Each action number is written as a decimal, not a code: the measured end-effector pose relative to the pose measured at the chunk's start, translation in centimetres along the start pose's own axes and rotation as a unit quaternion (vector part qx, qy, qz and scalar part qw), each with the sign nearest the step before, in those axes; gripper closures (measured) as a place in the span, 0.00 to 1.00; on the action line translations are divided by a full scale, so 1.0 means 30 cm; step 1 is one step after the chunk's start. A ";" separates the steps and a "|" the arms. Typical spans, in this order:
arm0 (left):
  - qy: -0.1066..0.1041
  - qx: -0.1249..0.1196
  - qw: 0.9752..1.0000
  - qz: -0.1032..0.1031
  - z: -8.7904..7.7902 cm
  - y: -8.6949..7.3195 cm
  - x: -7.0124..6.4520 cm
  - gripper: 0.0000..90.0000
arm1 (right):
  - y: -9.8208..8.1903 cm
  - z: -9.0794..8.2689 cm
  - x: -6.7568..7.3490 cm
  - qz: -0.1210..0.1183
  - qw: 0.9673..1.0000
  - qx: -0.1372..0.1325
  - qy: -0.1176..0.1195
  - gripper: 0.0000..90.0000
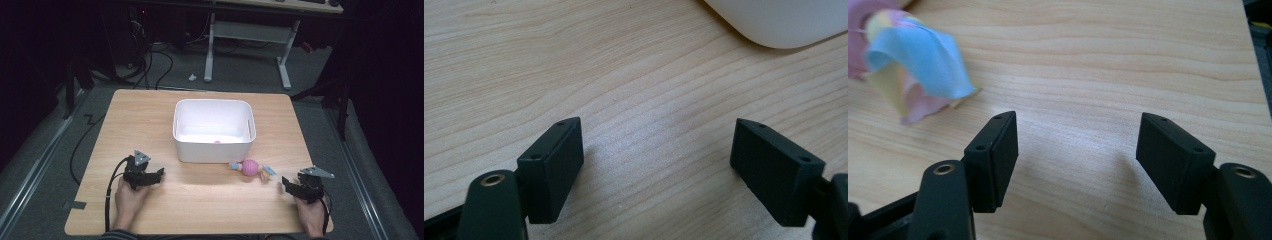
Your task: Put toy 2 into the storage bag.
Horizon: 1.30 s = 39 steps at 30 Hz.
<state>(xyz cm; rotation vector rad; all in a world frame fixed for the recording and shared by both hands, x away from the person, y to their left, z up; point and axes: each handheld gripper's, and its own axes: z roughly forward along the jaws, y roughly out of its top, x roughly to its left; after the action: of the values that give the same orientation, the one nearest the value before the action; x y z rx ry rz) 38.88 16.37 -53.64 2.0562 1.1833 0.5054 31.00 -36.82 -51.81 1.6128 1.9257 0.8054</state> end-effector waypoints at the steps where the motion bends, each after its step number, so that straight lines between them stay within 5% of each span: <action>1: 0.000 0.000 1.000 0.000 0.000 0.000 0.000 0.24 | 0.000 -0.011 0.004 0.000 1.000 -0.002 0.000 0.37; 19: 0.000 0.001 1.000 0.001 0.000 0.000 0.001 0.23 | -0.002 -0.129 0.085 -0.017 0.998 -0.036 0.040 0.40; 39: -0.001 0.002 1.000 0.001 0.002 0.001 -0.001 0.21 | 0.124 -0.100 0.234 -0.097 0.991 -0.048 0.074 0.40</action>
<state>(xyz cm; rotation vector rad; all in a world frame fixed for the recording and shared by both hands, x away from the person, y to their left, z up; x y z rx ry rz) 38.91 16.32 -53.66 2.0612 1.1812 0.5029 30.25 -29.82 -47.07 1.3187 2.0736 0.9424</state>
